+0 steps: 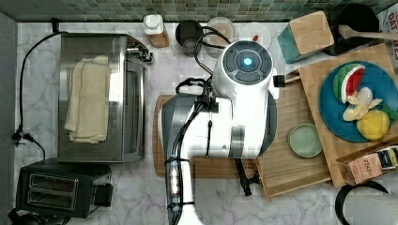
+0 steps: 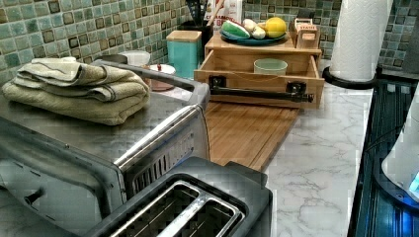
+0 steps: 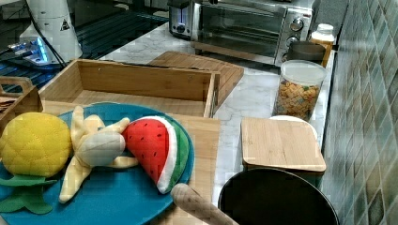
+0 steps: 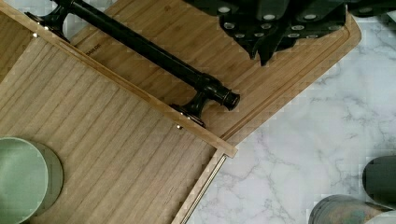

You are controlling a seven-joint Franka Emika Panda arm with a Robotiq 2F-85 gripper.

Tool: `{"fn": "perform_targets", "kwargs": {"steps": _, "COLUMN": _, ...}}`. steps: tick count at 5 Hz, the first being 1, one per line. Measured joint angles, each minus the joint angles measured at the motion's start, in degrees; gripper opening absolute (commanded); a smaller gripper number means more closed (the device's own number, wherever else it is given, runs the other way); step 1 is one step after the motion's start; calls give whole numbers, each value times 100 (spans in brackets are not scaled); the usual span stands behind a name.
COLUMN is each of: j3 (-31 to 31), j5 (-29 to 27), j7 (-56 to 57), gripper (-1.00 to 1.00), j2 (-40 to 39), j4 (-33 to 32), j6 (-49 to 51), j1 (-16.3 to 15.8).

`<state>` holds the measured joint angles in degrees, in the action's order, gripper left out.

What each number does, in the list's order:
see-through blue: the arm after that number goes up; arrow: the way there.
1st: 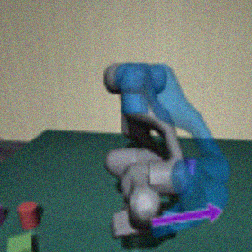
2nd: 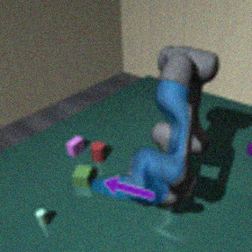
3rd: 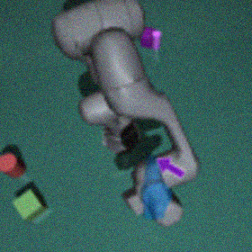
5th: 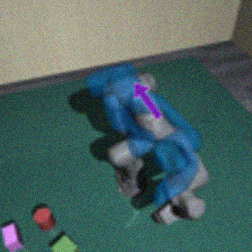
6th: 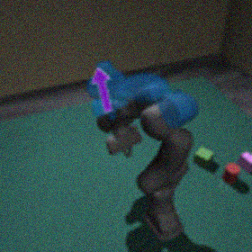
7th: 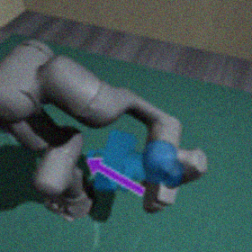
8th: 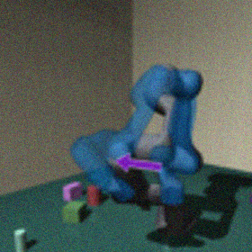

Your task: Close the drawer.

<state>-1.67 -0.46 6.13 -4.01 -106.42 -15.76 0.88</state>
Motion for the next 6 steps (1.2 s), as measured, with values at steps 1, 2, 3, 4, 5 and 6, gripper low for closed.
{"fn": "perform_targets", "kwargs": {"steps": 1, "j3": 0, "j5": 0, "j7": 0, "gripper": -100, "j2": -12, "j4": -39, "j6": -52, "j1": 18}}
{"fn": "perform_targets", "kwargs": {"steps": 2, "j3": 1, "j5": 0, "j7": 0, "gripper": -100, "j2": -31, "j4": -95, "j6": -28, "j1": 39}}
{"fn": "perform_targets", "kwargs": {"steps": 3, "j3": -9, "j5": -11, "j7": 760, "gripper": -100, "j2": 58, "j4": -364, "j6": -476, "j1": 14}}
{"fn": "perform_targets", "kwargs": {"steps": 4, "j3": 16, "j5": -101, "j7": 1948, "gripper": -100, "j2": 299, "j4": -828, "j6": -944, "j1": 10}}
{"fn": "perform_targets", "kwargs": {"steps": 5, "j3": 19, "j5": -314, "j7": 2819, "gripper": -100, "j2": 667, "j4": -1388, "j6": -1209, "j1": -50}}
{"fn": "perform_targets", "kwargs": {"steps": 6, "j3": 192, "j5": -335, "j7": 3259, "gripper": -100, "j2": 942, "j4": -1802, "j6": -1397, "j1": -89}}
